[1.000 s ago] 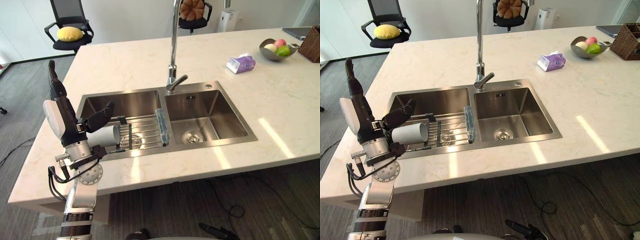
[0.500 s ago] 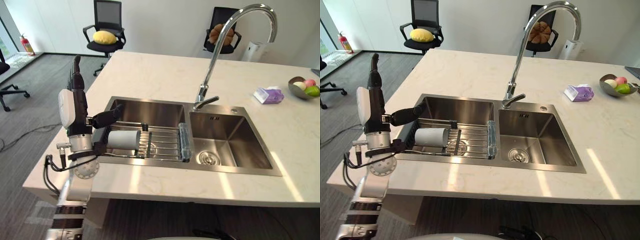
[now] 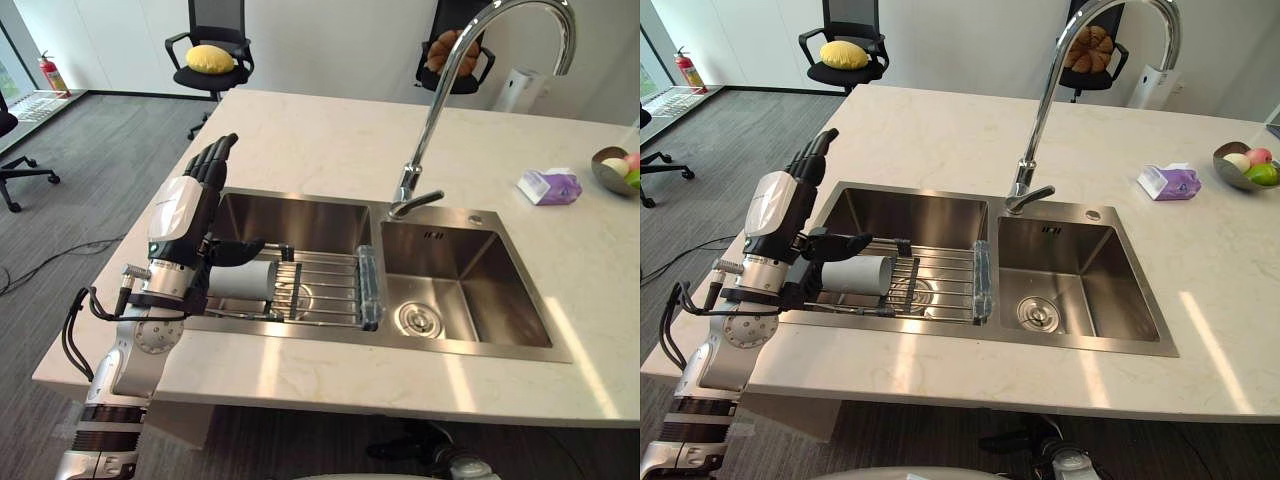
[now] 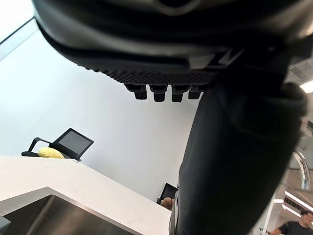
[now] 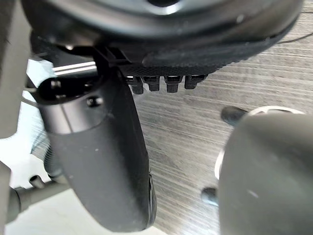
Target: Walk over to the sink, pick up the cup, carry it to the dishwasher, place the cup inside the dishwasher, then close the dishwasher door
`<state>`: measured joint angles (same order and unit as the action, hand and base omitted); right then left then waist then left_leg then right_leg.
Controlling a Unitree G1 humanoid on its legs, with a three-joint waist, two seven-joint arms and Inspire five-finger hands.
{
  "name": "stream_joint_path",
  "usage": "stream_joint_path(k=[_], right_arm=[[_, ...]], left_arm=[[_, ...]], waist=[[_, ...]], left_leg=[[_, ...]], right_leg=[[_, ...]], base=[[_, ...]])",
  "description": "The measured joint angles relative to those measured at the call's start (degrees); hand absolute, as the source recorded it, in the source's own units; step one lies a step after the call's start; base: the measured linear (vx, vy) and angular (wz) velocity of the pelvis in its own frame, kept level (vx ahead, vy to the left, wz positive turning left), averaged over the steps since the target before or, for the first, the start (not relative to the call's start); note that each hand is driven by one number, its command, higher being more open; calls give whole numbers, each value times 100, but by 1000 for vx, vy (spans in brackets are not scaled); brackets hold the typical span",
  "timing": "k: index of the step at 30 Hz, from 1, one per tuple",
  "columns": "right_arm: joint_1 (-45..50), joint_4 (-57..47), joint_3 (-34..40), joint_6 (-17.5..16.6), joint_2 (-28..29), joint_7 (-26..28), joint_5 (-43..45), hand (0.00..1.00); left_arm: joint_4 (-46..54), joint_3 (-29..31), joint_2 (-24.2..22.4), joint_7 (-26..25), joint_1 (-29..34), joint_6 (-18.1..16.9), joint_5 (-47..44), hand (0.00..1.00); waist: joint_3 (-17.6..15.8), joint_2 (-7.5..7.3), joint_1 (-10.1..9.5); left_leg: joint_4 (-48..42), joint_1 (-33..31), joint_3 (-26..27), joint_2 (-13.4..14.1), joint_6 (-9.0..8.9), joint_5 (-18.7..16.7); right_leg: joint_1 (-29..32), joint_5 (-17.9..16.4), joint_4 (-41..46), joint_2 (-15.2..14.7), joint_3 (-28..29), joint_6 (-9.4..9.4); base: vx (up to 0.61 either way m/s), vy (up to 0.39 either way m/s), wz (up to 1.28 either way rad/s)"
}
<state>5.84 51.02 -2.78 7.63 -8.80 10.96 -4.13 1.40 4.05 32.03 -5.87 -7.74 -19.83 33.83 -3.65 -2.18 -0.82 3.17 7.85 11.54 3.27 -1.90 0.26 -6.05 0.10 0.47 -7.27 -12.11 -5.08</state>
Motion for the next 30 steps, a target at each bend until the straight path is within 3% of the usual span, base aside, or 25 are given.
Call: stream_joint_path(k=[4, 7, 15, 22, 30], right_arm=[[88, 4, 11, 4, -71, 109, 7, 100], [164, 61, 16, 4, -168, 144, 11, 100], [165, 207, 183, -5, -224, 243, 9, 100], [159, 255, 251, -59, -225, 237, 2, 100], [144, 362, 254, -72, -218, 356, -6, 100]], left_arm=[[-389, -1, 322, 326, 1, -454, 444, 100], [-795, 0, 582, 637, 1, -533, 437, 100], [-1106, -1, 716, 1093, 1, -546, 336, 100], [-1374, -18, 716, 1151, 1, -467, 320, 100], [-1719, -342, 708, 1479, 0, -325, 321, 100]], waist=[[14, 100, 32], [19, 165, 52], [33, 208, 81], [46, 245, 185], [41, 258, 246]], left_leg=[[180, 98, 13, -34, 14, 116], [181, 116, 11, -35, 6, 123], [182, 111, 4, -53, 0, 126], [209, 119, 18, -64, -1, 127], [210, 119, 32, -59, -4, 127]], right_leg=[[-51, 79, -134, 2, 9, -10], [-108, 129, -208, 16, 1, -33], [-220, 216, -392, 38, -35, -31], [-291, 294, -528, 38, -40, -32], [-290, 298, -530, 39, -37, -33]], base=[[-62, 1, -2], [-11, -4, 0], [-1, -1, 0], [-26, -9, 0], [0, 0, 0]])
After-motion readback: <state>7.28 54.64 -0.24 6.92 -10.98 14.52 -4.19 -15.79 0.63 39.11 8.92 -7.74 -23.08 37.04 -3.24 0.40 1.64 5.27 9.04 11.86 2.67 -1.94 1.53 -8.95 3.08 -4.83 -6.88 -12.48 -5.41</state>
